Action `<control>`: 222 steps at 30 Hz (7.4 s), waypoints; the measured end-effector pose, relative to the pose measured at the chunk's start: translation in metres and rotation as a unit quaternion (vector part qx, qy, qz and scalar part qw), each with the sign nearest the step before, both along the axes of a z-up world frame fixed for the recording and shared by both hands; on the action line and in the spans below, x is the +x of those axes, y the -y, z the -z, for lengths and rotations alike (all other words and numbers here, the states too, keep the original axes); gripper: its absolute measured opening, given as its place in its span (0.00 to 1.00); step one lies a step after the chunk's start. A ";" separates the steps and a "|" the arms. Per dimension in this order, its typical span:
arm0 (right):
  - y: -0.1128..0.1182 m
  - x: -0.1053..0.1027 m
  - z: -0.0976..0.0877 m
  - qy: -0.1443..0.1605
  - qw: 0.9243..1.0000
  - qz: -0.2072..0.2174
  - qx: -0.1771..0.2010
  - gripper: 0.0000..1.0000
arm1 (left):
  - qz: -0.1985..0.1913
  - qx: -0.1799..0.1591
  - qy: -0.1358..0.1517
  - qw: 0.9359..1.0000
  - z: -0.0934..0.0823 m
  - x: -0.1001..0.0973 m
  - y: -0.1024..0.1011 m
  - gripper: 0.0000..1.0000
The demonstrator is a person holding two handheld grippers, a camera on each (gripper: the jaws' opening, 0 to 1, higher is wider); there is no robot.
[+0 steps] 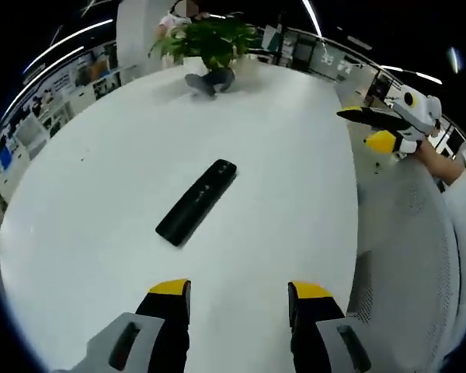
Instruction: Press the specified remote control buttons in sequence, fully releasing each button before pressing the next.
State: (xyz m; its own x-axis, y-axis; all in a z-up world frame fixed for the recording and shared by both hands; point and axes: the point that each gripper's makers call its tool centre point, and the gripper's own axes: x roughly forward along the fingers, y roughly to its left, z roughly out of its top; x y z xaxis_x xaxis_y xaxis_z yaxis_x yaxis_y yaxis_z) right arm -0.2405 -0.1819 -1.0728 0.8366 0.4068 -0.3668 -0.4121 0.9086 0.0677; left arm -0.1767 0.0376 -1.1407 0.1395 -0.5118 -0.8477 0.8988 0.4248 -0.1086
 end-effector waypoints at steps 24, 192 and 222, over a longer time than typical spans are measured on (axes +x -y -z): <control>-0.001 -0.001 0.011 -0.021 1.000 -0.011 -0.017 0.53 | 0.064 0.051 -0.004 0.997 0.024 0.058 0.023 0.51; -0.006 -0.013 0.040 -0.100 0.993 -0.047 -0.035 0.26 | 0.173 -0.031 0.067 0.982 0.053 -0.105 0.047 0.24; -0.090 -0.030 0.075 -0.209 0.891 -0.372 -0.155 0.06 | 0.134 -0.140 0.088 0.977 0.047 -0.106 0.050 0.24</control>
State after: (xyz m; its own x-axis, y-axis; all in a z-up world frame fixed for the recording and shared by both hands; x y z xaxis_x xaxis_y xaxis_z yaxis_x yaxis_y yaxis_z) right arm -0.2703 -0.0914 -1.1478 0.1403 0.6172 -0.7742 -0.9059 0.3955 0.1512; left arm -0.2830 -0.0121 -1.1881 0.1003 -0.7582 -0.6443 0.9888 0.1479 -0.0202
